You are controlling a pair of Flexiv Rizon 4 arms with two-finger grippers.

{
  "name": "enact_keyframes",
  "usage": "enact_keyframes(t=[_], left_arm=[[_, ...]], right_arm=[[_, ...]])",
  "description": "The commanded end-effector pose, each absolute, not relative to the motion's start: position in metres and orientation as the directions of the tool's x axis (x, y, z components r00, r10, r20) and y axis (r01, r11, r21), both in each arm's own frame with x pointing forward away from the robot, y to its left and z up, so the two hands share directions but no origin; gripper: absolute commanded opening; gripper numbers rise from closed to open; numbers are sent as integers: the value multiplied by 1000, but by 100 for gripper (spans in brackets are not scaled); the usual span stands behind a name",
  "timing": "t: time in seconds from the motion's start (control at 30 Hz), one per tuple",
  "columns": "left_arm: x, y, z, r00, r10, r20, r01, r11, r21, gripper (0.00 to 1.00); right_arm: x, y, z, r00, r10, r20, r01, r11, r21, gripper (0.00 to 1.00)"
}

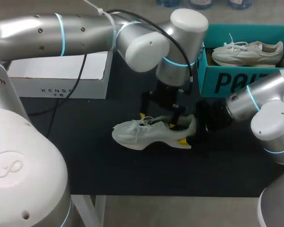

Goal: Take the shoe out of the shoebox, open the shoe tongue, remove and reinsert the insole, then place the shoe into the shoebox

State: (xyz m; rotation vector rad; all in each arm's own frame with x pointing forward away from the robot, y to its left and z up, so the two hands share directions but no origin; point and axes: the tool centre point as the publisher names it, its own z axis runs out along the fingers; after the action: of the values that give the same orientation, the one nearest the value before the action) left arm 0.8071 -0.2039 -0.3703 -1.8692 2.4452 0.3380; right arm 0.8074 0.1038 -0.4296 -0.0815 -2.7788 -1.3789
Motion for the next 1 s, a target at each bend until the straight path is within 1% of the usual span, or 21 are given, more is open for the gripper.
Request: enact_keyframes(t=[0.03, 0.27, 0.37, 0.4, 0.43, 0.47, 0.53, 0.57, 0.8, 1.0], left_arm=[[798, -186, -359, -235, -959, -159, -969, 218, 117, 100], [784, -168, -333, -131, -980, -151, -991, 126, 44, 100], [785, -168, -331, -111, -984, -138, -994, 107, 37, 100], [786, -169, -331, -104, -986, -129, -994, 100, 41, 96], [787, -171, -331, -103, -986, -128, -994, 99, 41, 80], [789, -173, -332, -105, -986, -126, -994, 101, 44, 53], [791, -177, -335, -100, -988, -114, -994, 95, 54, 27], [792, -179, -336, -98, -989, -115, -994, 92, 58, 0], [796, -190, -346, -66, -997, -27, -995, 64, 77, 0], [790, -185, -346, -32, -988, 154, -999, 30, -13, 0]], right_arm=[[808, 108, -437, -998, 32, 58, 65, 605, 794, 0], [808, 108, -437, -998, 32, 58, 65, 605, 794, 0], [808, 108, -437, -998, 32, 58, 65, 605, 794, 0], [808, 108, -437, -998, 32, 58, 65, 605, 794, 0], [808, 108, -437, -998, 32, 58, 65, 605, 794, 0], [808, 108, -437, -998, 32, 58, 65, 605, 794, 0], [808, 108, -437, -998, 32, 58, 65, 605, 794, 0], [808, 108, -437, -998, 32, 58, 65, 605, 794, 0], [808, 108, -437, -998, 32, 58, 65, 605, 794, 0], [808, 108, -437, -998, 32, 58, 65, 605, 794, 0]])
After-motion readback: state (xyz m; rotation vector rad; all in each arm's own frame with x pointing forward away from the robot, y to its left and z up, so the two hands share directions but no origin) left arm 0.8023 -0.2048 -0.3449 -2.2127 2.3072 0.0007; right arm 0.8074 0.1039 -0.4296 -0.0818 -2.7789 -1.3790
